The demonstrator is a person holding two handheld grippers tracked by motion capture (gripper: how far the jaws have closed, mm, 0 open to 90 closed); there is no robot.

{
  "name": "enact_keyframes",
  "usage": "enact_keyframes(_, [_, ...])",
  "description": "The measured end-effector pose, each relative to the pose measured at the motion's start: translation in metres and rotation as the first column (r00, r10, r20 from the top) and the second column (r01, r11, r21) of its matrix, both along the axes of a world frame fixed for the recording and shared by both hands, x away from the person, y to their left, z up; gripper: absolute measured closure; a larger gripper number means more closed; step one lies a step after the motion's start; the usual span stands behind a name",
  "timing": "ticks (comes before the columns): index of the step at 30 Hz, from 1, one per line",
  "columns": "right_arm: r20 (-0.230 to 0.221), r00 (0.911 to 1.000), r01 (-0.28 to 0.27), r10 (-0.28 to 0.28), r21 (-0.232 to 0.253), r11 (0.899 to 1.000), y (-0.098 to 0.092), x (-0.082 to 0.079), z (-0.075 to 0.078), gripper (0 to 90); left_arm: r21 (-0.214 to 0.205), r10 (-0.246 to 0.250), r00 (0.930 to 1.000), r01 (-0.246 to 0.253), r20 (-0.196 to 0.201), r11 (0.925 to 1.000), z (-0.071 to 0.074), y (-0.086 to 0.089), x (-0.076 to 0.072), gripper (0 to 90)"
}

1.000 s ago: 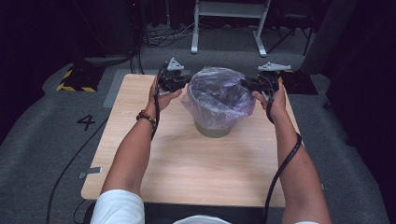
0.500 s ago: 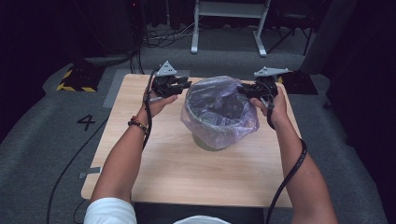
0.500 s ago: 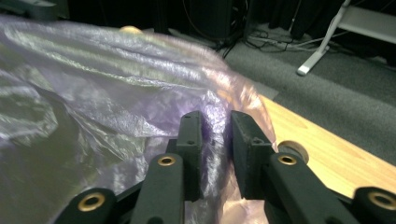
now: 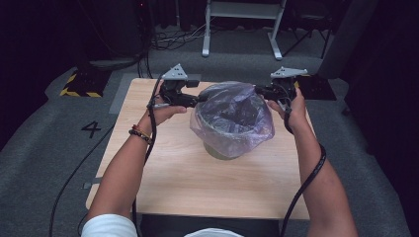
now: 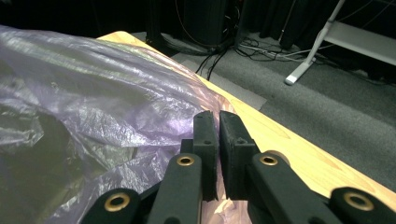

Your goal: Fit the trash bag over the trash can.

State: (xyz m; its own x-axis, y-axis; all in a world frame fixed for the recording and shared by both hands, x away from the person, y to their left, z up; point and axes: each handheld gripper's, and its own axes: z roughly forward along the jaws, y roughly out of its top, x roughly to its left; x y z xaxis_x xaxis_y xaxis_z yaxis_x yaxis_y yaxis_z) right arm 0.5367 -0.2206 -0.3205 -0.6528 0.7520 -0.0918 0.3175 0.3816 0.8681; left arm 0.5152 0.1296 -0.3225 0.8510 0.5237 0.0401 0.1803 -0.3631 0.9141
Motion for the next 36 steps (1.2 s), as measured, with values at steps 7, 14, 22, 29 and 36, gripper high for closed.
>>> enact_keyframes(7, [0.013,0.9999,-0.009,0.009,0.009,1.000,0.003,0.003,0.000,88.1,0.097,0.066,0.9971,-0.069,0.039,0.9928,-0.008,-0.007,0.007,68.4])
enact_keyframes(14, [0.011,0.9999,-0.001,0.001,0.020,1.000,0.002,0.011,-0.002,88.6,0.068,0.057,0.9957,-0.062,0.073,0.9957,-0.014,-0.006,0.011,90.0])
enact_keyframes(22, [0.039,0.9992,-0.005,0.004,0.032,0.999,0.004,0.010,0.001,88.9,-0.066,0.040,0.9986,-0.038,0.035,0.9971,-0.002,0.007,0.008,55.1])
enact_keyframes(29, [0.048,0.9987,-0.016,0.015,0.019,1.000,0.011,0.007,0.006,87.1,0.010,-0.006,1.0000,0.006,0.003,0.9999,0.001,-0.013,-0.005,22.8])
enact_keyframes(36, [0.061,0.9976,-0.032,0.031,0.009,0.999,0.016,0.005,0.010,86.1,0.160,0.116,0.9878,-0.132,0.104,0.9783,-0.006,-0.027,0.000,58.6])
